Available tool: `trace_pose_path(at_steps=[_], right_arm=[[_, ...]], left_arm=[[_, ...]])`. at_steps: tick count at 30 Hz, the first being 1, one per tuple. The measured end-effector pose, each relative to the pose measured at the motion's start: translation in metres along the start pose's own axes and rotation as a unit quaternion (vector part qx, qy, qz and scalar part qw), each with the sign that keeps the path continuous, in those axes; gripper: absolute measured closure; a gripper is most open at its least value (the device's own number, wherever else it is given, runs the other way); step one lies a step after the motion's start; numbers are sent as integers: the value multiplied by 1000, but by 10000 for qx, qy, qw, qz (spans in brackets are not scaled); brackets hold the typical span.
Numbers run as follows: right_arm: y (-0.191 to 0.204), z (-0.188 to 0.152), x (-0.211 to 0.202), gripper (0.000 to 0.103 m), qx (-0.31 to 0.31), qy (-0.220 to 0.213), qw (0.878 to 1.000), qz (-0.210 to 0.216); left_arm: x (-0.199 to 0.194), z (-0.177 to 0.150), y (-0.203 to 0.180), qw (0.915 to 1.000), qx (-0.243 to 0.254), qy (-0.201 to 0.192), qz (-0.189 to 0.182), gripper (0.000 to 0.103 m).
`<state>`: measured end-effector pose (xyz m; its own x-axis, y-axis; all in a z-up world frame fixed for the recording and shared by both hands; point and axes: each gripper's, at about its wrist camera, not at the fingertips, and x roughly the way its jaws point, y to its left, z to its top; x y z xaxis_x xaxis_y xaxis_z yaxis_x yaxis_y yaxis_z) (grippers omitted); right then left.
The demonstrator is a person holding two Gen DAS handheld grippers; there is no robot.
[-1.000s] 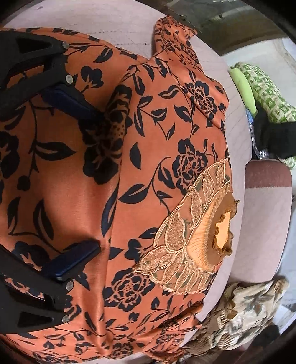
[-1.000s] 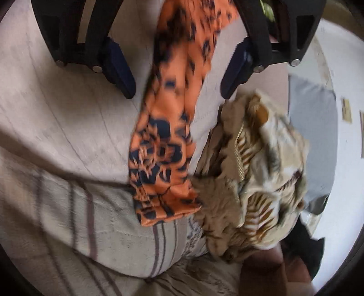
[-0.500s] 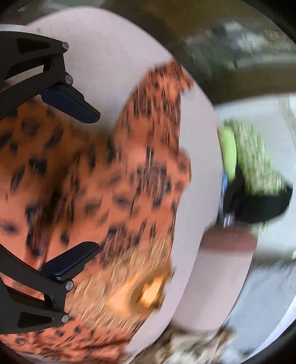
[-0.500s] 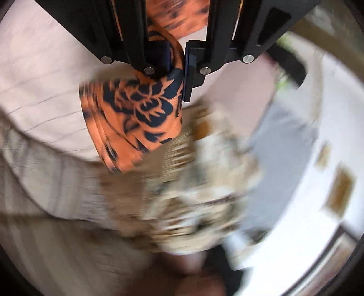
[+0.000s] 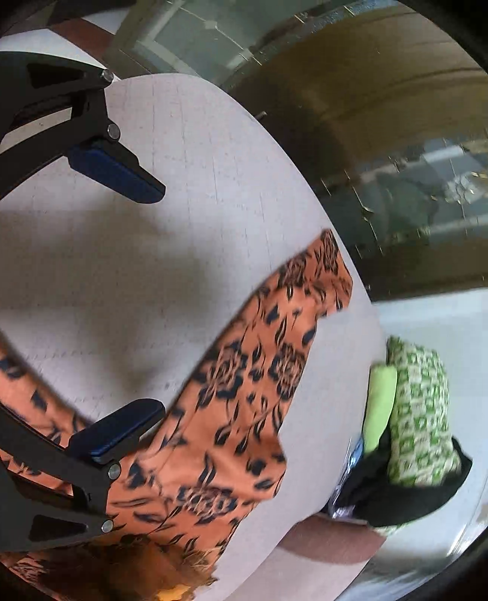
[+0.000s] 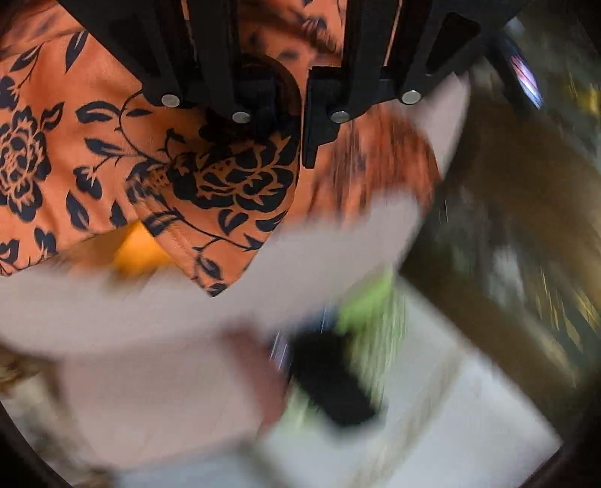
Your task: Fold small clothes
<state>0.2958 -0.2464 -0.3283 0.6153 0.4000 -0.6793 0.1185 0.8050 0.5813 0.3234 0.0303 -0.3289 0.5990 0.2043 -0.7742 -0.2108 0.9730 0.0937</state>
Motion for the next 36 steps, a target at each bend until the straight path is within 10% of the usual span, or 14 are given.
trace_pose_path(at_steps=[4,6,12,18,22,26,29,36], right_arm=[[10,-35,31,57,-373,513,9979,-144],[2,-38,16,27,-179,540,9979,323],[-35,-51,-64,27,165,-92,9966,806],[-120,-58,-102,45,1444,-922,9852,35],[-168,-51,-94,58,2455,-733,9665,-180],[-160,-39,-91,58,2183,-689,9732,-211],[-163,-35,-91,58,2289,-691,9707,-258],[-182,-40,-104,63,2504,-712,9625,-765]], left_arm=[[5,7,6,9998,-155,69,-78,0],[3,8,2,9998,-157,37,-137,0],[-23,1,-39,9948,476,-415,-804,0],[-57,-35,-121,9652,1875,-758,-1657,0],[-72,-63,-168,9490,2515,-1274,-1414,0],[-66,-86,-209,9356,3095,-1581,-621,0],[-40,-86,-216,9375,3202,-1353,137,0],[-28,-30,-146,9744,2118,-741,132,0]])
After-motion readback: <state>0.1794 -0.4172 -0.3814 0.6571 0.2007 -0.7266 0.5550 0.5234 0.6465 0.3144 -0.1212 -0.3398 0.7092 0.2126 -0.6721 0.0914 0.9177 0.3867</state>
